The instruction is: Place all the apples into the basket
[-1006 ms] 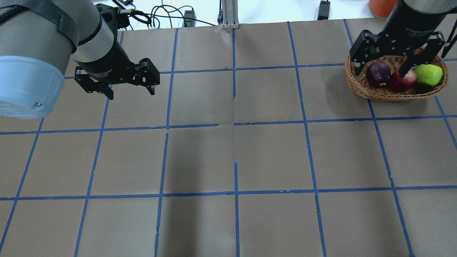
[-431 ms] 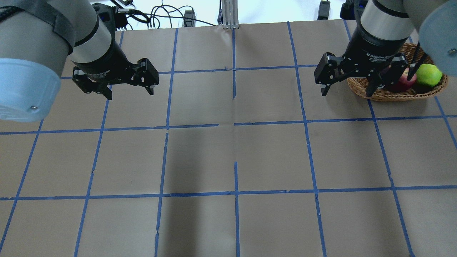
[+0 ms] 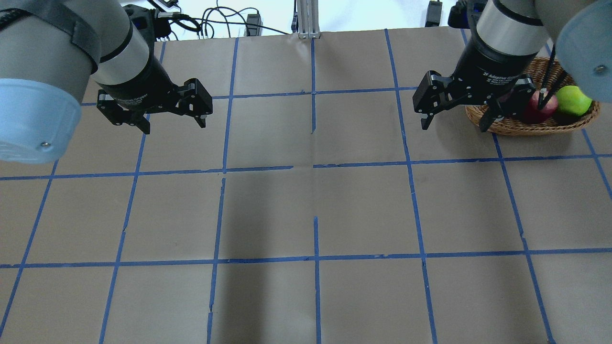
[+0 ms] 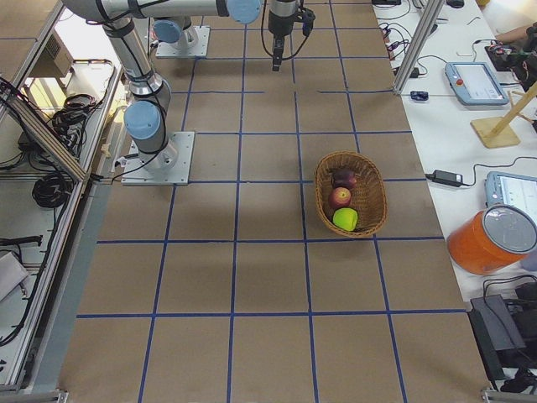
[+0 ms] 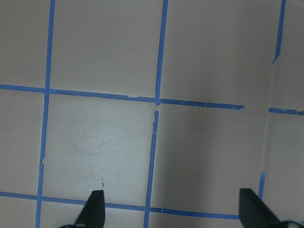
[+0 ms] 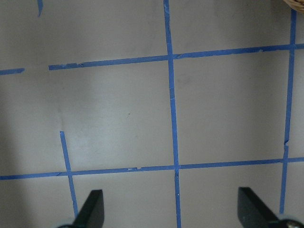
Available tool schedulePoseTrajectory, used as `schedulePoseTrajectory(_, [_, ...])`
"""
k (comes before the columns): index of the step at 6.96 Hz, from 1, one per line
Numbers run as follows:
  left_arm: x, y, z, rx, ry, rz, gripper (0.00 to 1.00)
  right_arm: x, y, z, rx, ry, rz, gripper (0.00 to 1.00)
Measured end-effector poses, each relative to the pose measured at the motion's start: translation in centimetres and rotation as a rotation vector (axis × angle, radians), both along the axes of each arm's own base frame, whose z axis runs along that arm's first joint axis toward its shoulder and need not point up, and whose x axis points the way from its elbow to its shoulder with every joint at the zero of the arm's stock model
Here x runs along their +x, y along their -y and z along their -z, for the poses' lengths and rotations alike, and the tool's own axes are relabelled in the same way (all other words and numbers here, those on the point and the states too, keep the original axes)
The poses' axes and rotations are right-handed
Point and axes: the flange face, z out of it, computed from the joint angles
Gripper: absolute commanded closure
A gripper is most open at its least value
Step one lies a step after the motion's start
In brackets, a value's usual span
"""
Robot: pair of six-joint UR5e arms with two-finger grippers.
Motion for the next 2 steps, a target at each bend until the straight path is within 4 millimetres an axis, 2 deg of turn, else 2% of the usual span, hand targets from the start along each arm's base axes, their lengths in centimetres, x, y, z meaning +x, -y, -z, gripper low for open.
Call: schedulePoseTrajectory(2, [0.04,0.02,-0.02,0.0,0.001,0.005,0.0,-0.14,0.01,0.25,0.009,0.0,0.008,0.0])
